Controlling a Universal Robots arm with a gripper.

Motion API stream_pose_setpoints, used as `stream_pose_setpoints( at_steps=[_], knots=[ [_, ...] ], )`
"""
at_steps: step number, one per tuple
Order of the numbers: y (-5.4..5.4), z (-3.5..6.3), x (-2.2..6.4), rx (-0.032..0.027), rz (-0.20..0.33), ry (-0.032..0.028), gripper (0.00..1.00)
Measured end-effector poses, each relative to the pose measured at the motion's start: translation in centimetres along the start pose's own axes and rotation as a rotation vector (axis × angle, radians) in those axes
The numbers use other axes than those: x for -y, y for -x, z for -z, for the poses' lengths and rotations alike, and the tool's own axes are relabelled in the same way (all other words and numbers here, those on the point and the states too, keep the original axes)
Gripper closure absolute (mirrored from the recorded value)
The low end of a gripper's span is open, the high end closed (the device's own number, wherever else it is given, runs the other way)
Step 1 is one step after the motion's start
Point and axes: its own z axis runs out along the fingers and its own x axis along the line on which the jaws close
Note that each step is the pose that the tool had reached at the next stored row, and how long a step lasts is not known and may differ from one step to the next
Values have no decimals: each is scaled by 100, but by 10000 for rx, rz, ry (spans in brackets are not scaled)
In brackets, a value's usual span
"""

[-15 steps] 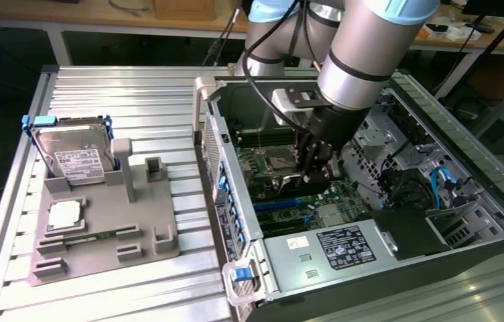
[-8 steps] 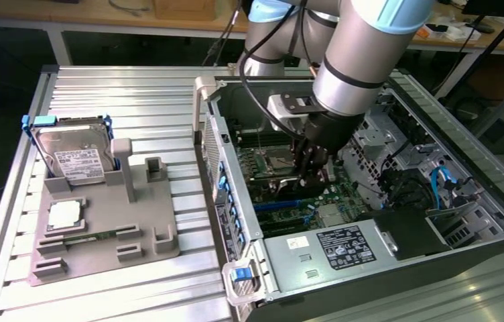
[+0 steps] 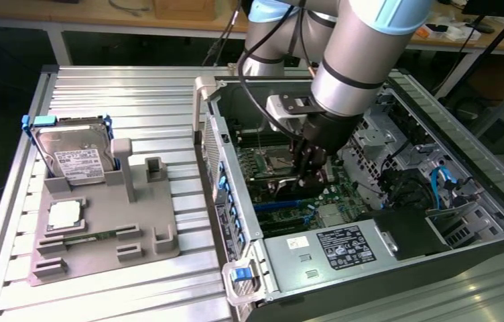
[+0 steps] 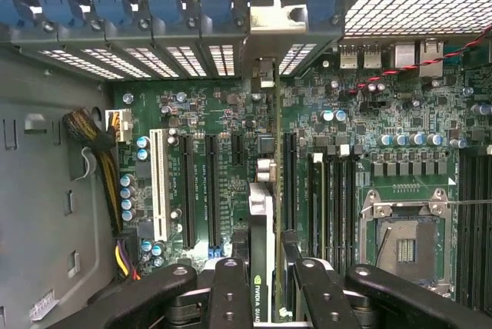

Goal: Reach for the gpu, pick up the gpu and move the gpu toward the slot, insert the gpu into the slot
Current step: 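Insert the gpu into the slot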

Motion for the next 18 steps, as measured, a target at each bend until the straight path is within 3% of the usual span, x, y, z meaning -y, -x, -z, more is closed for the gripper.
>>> stream_pose_setpoints(
  at_steps=[18],
  knots=[
    [-1, -45, -45, 4, 2, 0, 73]
  ],
)
